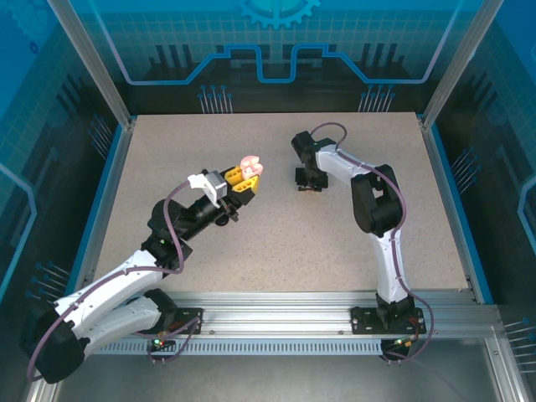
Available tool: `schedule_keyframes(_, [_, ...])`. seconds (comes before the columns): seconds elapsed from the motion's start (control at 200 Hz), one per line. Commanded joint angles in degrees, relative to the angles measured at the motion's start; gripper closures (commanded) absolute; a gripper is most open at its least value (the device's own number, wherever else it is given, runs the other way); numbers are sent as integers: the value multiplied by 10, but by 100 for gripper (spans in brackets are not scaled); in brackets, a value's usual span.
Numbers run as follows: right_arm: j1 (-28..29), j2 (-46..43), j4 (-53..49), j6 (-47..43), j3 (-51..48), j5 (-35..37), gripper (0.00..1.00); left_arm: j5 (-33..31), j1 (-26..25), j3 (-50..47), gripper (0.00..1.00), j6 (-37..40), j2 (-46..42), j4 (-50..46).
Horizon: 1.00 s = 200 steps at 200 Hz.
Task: Insert wireless bluetooth earbuds into charging case
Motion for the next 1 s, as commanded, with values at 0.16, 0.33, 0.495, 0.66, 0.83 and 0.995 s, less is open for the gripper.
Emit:
schedule_keyframes(0.16, [-5, 19, 0, 1, 10, -11, 76, -5, -4, 9, 100, 11, -2, 10])
schedule_keyframes(0.33, [-5, 20, 2, 0, 9, -15, 83, -3, -4, 9, 100, 11, -1, 10])
schedule_keyframes(0.495, [-5, -9, 18, 3, -5, -27, 89, 0, -4, 10, 100, 11, -2, 9])
schedule_keyframes(0.66, [-6, -66, 43, 13, -34, -48, 90, 2, -4, 12, 100, 9, -1, 9])
schedule_keyframes(0.83, [-6, -153, 68, 26, -70, -75, 90, 2, -4, 13, 100, 7, 0, 10])
schedule_keyframes(0.995, [-5, -262, 104, 45, -109, -115, 90, 7, -4, 14, 100, 3, 2, 14])
